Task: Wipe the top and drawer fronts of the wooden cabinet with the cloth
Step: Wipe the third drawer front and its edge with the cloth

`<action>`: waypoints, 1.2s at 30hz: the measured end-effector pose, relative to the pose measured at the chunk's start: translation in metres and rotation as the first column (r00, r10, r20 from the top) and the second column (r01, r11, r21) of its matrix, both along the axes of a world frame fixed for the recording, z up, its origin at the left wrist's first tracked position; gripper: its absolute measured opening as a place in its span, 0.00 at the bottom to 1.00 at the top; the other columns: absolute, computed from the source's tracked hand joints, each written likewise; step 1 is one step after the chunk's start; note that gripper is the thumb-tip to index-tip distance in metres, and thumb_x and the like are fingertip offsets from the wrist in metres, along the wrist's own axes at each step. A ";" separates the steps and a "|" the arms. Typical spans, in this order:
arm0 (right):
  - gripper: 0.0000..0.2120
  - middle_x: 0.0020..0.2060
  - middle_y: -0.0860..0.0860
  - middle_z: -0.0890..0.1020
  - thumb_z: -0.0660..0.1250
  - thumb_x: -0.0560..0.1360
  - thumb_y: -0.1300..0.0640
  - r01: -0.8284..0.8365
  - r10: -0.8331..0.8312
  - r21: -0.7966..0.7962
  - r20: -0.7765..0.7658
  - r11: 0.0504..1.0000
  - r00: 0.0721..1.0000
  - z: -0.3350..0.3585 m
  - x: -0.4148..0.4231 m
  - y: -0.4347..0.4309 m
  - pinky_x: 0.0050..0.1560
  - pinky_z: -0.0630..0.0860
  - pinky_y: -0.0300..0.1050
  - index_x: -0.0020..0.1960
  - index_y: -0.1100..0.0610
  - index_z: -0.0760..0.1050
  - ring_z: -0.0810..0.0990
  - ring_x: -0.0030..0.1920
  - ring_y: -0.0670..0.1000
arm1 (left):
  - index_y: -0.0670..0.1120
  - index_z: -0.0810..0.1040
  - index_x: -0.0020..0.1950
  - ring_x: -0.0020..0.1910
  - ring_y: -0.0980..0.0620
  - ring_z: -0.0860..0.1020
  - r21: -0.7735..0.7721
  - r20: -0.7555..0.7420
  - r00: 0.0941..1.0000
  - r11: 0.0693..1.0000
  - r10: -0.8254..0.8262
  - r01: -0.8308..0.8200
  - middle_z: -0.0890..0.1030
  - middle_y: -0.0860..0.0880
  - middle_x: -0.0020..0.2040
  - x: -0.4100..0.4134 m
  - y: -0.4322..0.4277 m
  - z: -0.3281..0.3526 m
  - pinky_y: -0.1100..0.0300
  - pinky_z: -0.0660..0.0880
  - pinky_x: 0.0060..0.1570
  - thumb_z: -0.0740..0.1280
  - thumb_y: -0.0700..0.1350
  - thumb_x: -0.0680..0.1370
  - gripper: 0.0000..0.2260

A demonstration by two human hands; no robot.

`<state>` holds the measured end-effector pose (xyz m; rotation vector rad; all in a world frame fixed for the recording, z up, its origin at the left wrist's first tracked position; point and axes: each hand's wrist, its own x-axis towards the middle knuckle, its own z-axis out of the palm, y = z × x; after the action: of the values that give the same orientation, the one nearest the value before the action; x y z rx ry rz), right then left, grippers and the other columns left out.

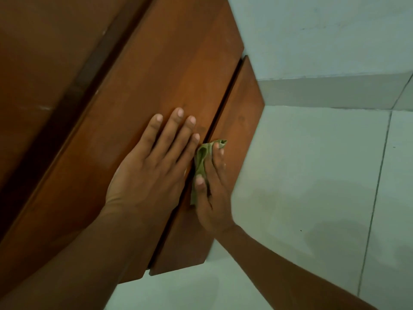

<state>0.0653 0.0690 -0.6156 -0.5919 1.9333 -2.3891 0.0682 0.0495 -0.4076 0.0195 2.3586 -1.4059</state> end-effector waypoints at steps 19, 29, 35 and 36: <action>0.28 0.82 0.53 0.57 0.48 0.86 0.47 0.106 -0.152 0.207 0.217 0.972 0.964 -0.010 -0.220 -0.014 0.81 0.49 0.45 0.83 0.56 0.51 0.53 0.82 0.51 | 0.38 0.19 0.73 0.72 0.31 0.21 0.047 0.027 0.998 0.997 0.052 -0.053 0.17 0.33 0.70 -0.005 -0.001 -0.001 0.36 0.19 0.63 0.36 0.56 0.84 0.32; 0.10 0.55 0.59 0.79 0.64 0.83 0.51 -0.426 -0.009 0.549 0.621 0.719 0.784 0.046 -0.238 0.060 0.45 0.79 0.45 0.54 0.58 0.75 0.82 0.46 0.55 | 0.43 0.27 0.79 0.73 0.36 0.21 0.202 -0.063 0.992 0.974 0.113 -0.098 0.23 0.38 0.76 -0.003 0.004 0.000 0.39 0.19 0.68 0.42 0.57 0.84 0.33; 0.10 0.57 0.57 0.81 0.64 0.81 0.59 -0.514 0.405 0.855 0.450 0.062 0.796 0.148 -0.235 0.091 0.57 0.80 0.51 0.58 0.63 0.78 0.82 0.60 0.59 | 0.52 0.45 0.84 0.83 0.48 0.40 0.614 -0.013 0.929 0.736 0.371 -0.285 0.53 0.48 0.84 -0.011 0.035 0.028 0.51 0.30 0.75 0.53 0.57 0.85 0.30; 0.13 0.61 0.59 0.81 0.64 0.80 0.58 -0.446 0.433 0.895 0.394 0.020 0.811 0.158 -0.241 0.091 0.60 0.80 0.54 0.63 0.62 0.77 0.81 0.61 0.60 | 0.52 0.50 0.84 0.83 0.48 0.46 0.674 0.010 0.903 0.664 0.430 -0.323 0.59 0.48 0.82 -0.012 0.040 0.033 0.52 0.35 0.78 0.55 0.56 0.85 0.28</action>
<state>-0.1753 0.1603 -0.4571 -0.8178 2.2234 -0.4012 0.0562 0.0892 -0.3744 -0.3779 2.6577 -0.3283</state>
